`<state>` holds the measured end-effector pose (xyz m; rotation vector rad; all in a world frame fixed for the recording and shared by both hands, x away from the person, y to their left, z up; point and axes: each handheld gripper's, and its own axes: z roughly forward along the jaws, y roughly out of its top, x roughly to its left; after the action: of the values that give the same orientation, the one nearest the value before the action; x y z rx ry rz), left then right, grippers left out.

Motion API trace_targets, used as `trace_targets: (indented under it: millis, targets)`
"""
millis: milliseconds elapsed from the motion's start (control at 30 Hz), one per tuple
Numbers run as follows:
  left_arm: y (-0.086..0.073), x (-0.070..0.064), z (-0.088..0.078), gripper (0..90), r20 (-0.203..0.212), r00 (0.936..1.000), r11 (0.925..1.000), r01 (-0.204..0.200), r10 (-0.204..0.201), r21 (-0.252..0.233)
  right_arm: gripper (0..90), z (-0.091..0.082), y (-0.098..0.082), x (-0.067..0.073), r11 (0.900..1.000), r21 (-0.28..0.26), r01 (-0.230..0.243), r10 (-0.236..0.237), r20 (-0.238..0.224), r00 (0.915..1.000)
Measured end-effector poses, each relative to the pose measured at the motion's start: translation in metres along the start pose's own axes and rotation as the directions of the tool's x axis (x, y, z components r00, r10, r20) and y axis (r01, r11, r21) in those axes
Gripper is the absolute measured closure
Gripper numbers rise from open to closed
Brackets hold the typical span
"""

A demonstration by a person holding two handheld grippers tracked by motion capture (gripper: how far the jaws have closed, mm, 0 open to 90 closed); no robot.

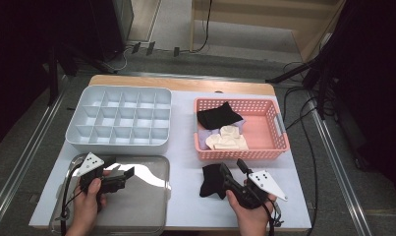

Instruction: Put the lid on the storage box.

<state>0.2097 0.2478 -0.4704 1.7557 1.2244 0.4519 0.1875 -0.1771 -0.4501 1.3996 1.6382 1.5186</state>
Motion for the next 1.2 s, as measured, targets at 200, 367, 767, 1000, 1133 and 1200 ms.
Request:
trace_targets:
  millis: [200,367,767,1000,1133,1200]
  targets:
    - [0.0,0.0,0.0,16.2,-0.001,1.0,1.0,0.0,0.0,-0.002,39.6,0.01,0.012,-0.003,1.0,0.014,0.016,-0.017,0.013,0.9998]
    - [0.0,0.0,0.0,16.2,0.0,1.0,1.0,0.0,0.0,-0.003,40.3,0.02,0.02,-0.007,1.0,0.018,0.018,-0.018,0.029,0.9994]
    - [0.0,0.0,0.0,16.2,0.003,1.0,1.0,0.002,-0.002,0.0,41.9,0.051,0.039,-0.015,0.997,0.068,0.04,-0.044,0.058,0.9973]
    - [0.0,0.001,-0.001,16.2,0.003,1.0,1.0,-0.002,0.002,0.002,43.6,0.071,0.05,-0.023,0.995,0.092,0.039,-0.048,0.092,0.9946]
    - [0.0,0.001,-0.001,16.2,0.003,1.0,1.0,-0.001,0.001,0.001,43.8,0.082,0.056,-0.028,0.992,0.113,0.048,-0.061,0.115,0.9915]
    - [0.0,0.001,-0.001,16.2,0.004,1.0,1.0,0.0,0.0,0.002,43.8,0.087,0.059,-0.03,0.991,0.123,0.048,-0.062,0.112,0.9917]
